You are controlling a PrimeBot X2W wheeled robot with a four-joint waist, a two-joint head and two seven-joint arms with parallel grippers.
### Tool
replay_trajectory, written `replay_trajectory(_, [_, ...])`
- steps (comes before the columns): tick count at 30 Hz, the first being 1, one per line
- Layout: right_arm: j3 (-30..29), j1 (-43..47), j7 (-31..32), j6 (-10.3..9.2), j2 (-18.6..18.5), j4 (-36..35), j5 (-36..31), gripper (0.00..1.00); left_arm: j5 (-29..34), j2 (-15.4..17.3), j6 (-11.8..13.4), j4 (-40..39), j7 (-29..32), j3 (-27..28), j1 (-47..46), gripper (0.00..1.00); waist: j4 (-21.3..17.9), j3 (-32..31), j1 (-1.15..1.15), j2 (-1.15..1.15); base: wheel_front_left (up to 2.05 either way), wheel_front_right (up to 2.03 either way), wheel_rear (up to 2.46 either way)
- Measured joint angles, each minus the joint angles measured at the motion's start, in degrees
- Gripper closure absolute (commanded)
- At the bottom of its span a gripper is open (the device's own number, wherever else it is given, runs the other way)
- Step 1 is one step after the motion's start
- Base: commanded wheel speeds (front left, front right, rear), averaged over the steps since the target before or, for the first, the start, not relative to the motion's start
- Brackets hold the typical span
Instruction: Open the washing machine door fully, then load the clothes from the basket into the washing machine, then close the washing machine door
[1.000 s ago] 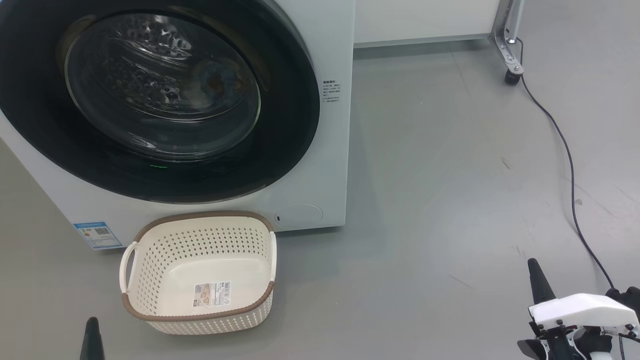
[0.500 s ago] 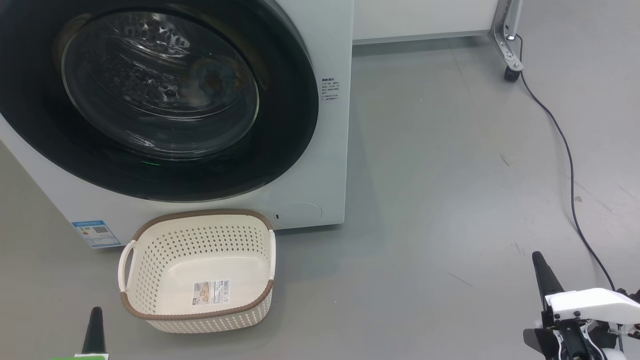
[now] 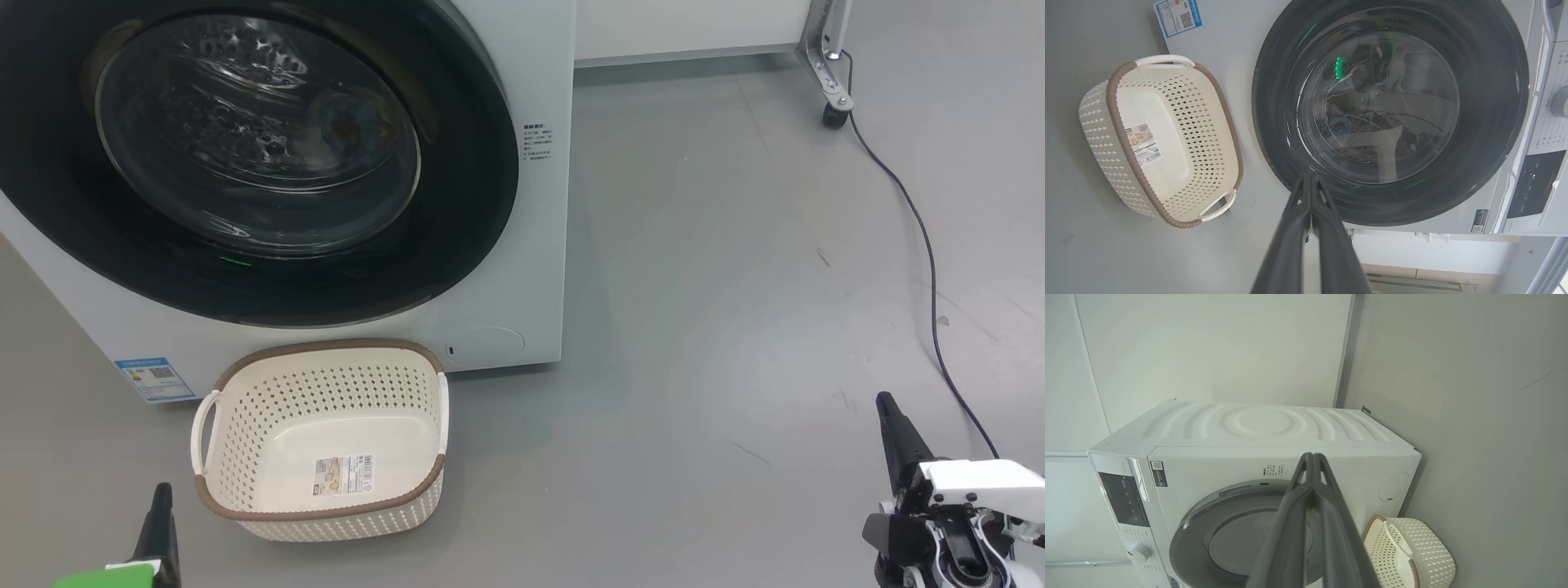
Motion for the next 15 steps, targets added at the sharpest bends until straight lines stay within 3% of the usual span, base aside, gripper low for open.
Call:
replay_trajectory(8, [-1.4,-1.0,1.5,0.49,0.2,0.0,5.8,1.0,-6.6,0.1,0.0,0.3,1.3,-0.1,-1.1,1.0,-0.1,0.2,0.0,0.0,0.0,0.0,0.0])
replay_trajectory(15, [-1.6,-1.3,1.9,0.58,0.2,0.0,6.4,1.0,-7.1,0.1,0.0,0.3,1.3,-0.2,-1.3,1.0,-0.1,0.2,0.0,0.0,0.0,0.0,0.0])
